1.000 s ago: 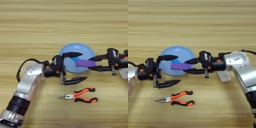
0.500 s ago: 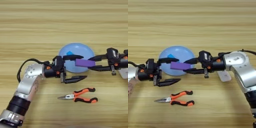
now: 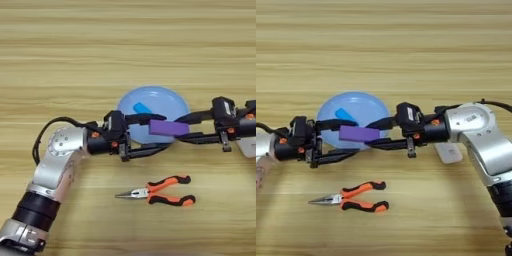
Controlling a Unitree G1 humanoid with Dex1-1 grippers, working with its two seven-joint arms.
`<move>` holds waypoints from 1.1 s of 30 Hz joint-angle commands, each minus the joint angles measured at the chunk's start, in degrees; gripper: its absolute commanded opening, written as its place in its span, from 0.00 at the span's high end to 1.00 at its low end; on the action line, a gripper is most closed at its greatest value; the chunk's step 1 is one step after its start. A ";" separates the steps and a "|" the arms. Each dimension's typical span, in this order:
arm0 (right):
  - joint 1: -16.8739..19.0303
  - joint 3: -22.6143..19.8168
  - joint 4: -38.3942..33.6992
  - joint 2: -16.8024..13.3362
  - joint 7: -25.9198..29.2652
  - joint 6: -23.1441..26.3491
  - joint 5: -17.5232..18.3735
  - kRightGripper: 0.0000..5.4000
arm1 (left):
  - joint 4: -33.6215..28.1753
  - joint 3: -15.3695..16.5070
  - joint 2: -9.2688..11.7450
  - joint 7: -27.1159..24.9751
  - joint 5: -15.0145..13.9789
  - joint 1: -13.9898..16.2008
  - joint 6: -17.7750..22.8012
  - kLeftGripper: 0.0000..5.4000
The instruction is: Move the objects on the table
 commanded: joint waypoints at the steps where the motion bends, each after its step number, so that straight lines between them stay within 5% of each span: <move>1: -0.84 -0.25 -0.52 0.02 -0.55 0.51 0.30 0.74 | -0.18 -0.64 0.14 -0.98 0.48 -0.35 -0.30 0.56; 12: -0.74 -0.29 -1.04 -0.13 -0.51 0.75 0.67 0.74 | 0.09 -0.34 0.03 -1.19 0.34 -0.48 -0.27 0.72; 33: -0.63 -0.26 -1.39 -0.18 -0.23 1.18 0.83 0.74 | 0.93 0.20 -0.31 -1.14 0.43 -0.91 -0.63 0.73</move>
